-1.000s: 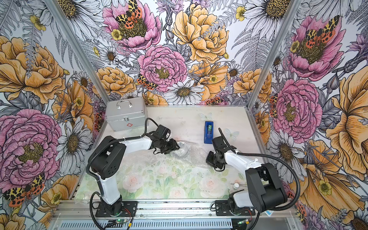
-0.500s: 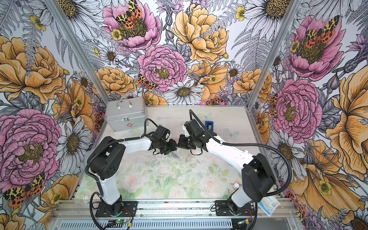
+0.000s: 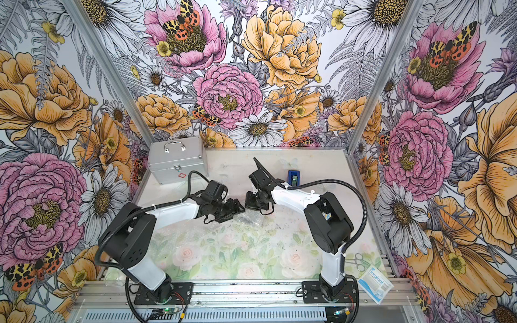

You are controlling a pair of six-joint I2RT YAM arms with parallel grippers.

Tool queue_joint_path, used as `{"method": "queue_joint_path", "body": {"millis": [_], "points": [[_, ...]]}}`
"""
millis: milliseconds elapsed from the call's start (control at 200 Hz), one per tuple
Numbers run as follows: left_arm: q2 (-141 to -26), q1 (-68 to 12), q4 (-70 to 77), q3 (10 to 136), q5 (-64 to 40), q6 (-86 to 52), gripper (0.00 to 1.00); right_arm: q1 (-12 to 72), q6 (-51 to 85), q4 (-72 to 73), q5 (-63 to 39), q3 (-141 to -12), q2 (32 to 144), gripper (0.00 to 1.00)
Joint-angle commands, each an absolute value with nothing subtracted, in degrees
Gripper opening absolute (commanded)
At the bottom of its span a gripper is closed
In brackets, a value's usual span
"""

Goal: Wrap bowls in bubble wrap
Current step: Wrap the bowl in bubble wrap.

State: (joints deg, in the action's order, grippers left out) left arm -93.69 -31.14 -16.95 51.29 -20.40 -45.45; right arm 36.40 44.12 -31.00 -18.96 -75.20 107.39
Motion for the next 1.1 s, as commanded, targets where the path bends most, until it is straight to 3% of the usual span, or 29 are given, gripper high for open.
{"method": "queue_joint_path", "body": {"millis": [0,315,615,805,865,981,1096], "points": [[-89.18,-34.02,-16.96,50.52,-19.54,-45.11,0.84,36.21,45.17,-30.24,-19.43,-77.30,107.81,0.00],[-91.68,-36.65,-13.71,51.61,-16.00,-46.49,0.90,36.30,46.46,-30.32,-19.83,-77.34,107.28,0.03],[-97.60,-35.30,-17.76,53.32,-14.83,-48.31,0.80,35.65,46.89,-30.41,-20.04,-77.25,101.30,0.40],[-96.09,-34.87,-17.61,52.43,-14.23,-48.69,0.78,33.22,47.55,-30.37,-18.99,-72.64,93.87,0.49],[-95.77,-34.78,-17.42,52.23,-14.37,-48.82,0.77,32.19,47.55,-30.51,-18.03,-70.51,91.66,0.44],[-94.72,-34.32,-15.79,51.39,-15.69,-49.49,0.77,30.76,47.82,-30.95,-17.68,-67.39,92.03,0.19],[-93.16,-32.87,-13.36,50.94,-17.86,-50.68,0.81,31.66,47.55,-31.25,-17.30,-67.68,96.10,0.14]]}}
